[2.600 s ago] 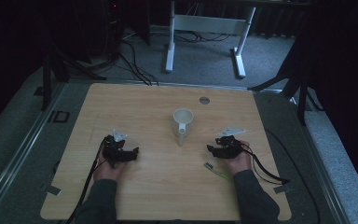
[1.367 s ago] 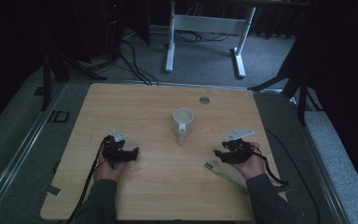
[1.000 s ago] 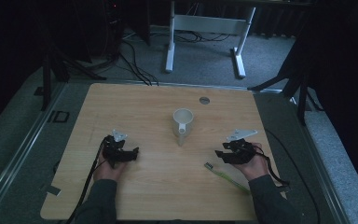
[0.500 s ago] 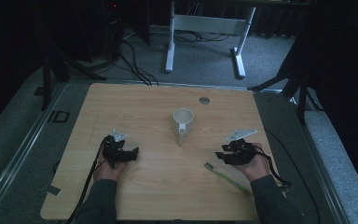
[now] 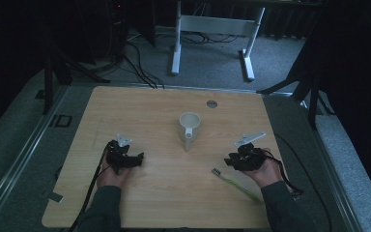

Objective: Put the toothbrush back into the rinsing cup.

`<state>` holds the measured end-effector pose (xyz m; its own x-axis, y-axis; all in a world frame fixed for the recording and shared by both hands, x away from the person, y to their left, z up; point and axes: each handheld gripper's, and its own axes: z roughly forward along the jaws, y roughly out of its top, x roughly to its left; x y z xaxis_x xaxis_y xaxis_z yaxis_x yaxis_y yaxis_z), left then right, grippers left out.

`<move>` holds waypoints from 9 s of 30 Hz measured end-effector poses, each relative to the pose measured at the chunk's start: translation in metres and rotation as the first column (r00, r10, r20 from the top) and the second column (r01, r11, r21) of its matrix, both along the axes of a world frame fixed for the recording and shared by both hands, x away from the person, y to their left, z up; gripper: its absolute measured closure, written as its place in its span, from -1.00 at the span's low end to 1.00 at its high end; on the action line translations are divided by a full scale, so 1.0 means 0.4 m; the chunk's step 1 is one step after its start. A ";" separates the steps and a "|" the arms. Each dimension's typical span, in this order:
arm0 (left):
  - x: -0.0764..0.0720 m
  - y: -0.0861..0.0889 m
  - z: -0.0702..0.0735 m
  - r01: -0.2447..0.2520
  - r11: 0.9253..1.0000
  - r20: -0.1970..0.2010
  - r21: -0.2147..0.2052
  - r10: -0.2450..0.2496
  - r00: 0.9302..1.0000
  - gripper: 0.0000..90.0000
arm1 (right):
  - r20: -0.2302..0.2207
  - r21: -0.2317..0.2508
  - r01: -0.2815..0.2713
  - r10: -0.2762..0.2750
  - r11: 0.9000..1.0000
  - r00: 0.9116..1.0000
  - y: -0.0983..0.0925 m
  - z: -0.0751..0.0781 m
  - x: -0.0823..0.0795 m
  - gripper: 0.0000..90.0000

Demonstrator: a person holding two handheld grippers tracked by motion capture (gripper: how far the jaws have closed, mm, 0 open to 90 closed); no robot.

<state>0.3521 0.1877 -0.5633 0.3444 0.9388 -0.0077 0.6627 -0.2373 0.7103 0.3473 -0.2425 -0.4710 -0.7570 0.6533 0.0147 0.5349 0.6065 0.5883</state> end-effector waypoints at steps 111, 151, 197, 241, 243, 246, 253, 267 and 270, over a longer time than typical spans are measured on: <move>0.000 0.000 0.000 0.000 1.000 0.000 0.000 0.000 1.000 -0.67 | -0.337 -0.320 -0.245 0.132 0.915 0.932 0.081 -0.036 0.000 0.61; 0.000 0.000 0.000 0.000 1.000 0.000 0.000 0.000 1.000 -0.66 | -0.379 -0.408 -0.258 0.094 0.876 0.920 0.067 -0.095 0.008 0.68; 0.000 0.000 0.000 0.000 1.000 0.000 0.000 0.000 1.000 -0.66 | -0.296 -0.302 -0.209 0.117 0.930 0.948 0.058 -0.067 0.013 0.78; 0.000 0.000 0.000 0.000 1.000 0.000 0.001 0.000 1.000 -0.66 | -0.098 -0.005 -0.071 0.070 0.997 0.993 0.044 0.000 0.026 0.78; 0.000 0.000 0.000 0.000 1.000 0.000 0.000 0.000 1.000 -0.66 | -0.089 0.008 -0.070 0.070 0.998 0.994 0.043 0.003 0.027 0.78; 0.000 0.000 0.000 0.000 1.000 0.000 0.000 0.000 1.000 -0.66 | -0.082 0.034 -0.067 0.070 0.997 0.994 0.042 0.007 0.029 0.78; 0.000 0.000 0.000 0.000 1.000 0.000 0.000 0.000 1.000 -0.67 | -0.056 0.087 -0.050 0.055 0.995 0.997 0.038 0.014 0.030 0.78; 0.000 0.000 0.000 0.000 1.000 0.000 0.000 0.000 1.000 -0.66 | -0.013 0.172 -0.032 0.035 0.985 0.999 0.030 0.027 0.033 0.78; 0.000 0.000 0.000 0.000 1.000 0.000 0.000 0.000 1.000 -0.66 | -0.008 0.197 -0.030 0.032 0.980 0.999 0.031 0.031 0.033 0.78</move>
